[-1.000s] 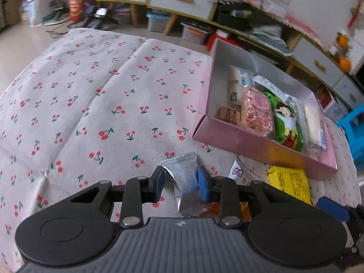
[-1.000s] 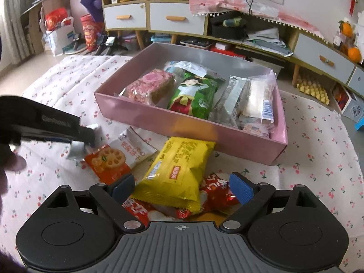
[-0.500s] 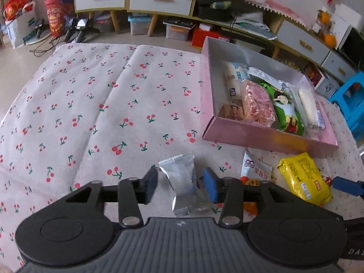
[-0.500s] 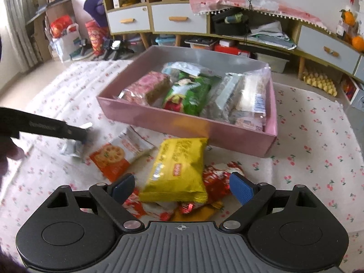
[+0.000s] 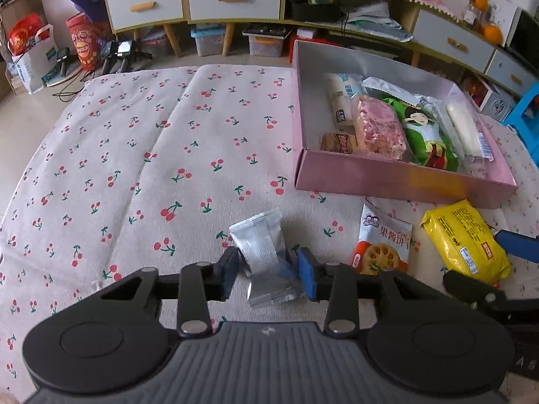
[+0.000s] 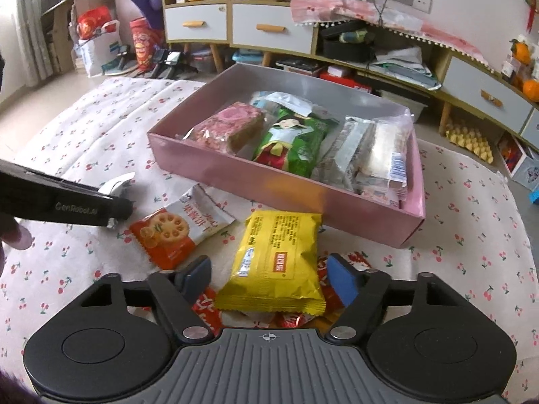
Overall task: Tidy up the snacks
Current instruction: 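Grasp the yellow biscuit pack with the right tool while the left tool grasps the silver sachet, then carry both snacks into the pink box and open both tools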
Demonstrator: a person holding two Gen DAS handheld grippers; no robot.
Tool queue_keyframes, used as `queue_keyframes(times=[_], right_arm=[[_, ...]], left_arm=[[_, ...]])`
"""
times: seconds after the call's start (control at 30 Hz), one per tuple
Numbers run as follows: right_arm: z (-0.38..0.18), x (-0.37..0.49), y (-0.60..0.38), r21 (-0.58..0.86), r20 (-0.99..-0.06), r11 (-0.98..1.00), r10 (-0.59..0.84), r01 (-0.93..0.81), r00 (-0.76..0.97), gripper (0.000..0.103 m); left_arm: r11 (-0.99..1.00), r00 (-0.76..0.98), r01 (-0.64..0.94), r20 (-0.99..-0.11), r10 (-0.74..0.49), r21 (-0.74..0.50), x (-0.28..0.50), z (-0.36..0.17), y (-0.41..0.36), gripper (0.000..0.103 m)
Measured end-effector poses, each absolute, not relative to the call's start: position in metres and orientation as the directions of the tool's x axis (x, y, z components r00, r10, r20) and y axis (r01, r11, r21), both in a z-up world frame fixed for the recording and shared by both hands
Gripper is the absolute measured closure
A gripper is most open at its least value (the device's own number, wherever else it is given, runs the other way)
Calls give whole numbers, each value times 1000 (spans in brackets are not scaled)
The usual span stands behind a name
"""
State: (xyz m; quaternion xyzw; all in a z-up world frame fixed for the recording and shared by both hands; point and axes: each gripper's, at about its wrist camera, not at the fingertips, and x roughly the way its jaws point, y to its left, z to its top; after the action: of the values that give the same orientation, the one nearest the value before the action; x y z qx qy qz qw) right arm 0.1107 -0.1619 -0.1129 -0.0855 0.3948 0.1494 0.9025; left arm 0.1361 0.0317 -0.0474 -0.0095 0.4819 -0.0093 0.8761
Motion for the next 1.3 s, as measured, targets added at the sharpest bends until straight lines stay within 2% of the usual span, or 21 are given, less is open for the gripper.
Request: queue_keyframes(times=[0.1,0.13,0.33,0.57,1.03,1.3], right_arm=[[-110,113,-167,-18,-736,946,207,-324,644,50],[-109,114,-169,0,-738,946,220,-325,638,51],[-105,116,-175,68,-750,947,255,-313,611,52],[-95,120,-192,223,-766,949,312,-224,562,52],[-76,114,-206,298,-756,941,336,-162,562,52],[-60,111,-224,389,-706,916,364,-97,607,52]], left_arm=[[1000,533,4,-846,-28,-31,136,-46,33,76],[999,531,2,-847,-32,-36,136,-46,34,77],[997,519,0,-852,-65,-76,136,-42,37,78],[990,510,4,-851,-124,-142,135,-35,40,80],[969,529,-17,-825,-199,-245,133,-18,53,82],[964,573,21,-787,-230,-266,131,-6,54,82]])
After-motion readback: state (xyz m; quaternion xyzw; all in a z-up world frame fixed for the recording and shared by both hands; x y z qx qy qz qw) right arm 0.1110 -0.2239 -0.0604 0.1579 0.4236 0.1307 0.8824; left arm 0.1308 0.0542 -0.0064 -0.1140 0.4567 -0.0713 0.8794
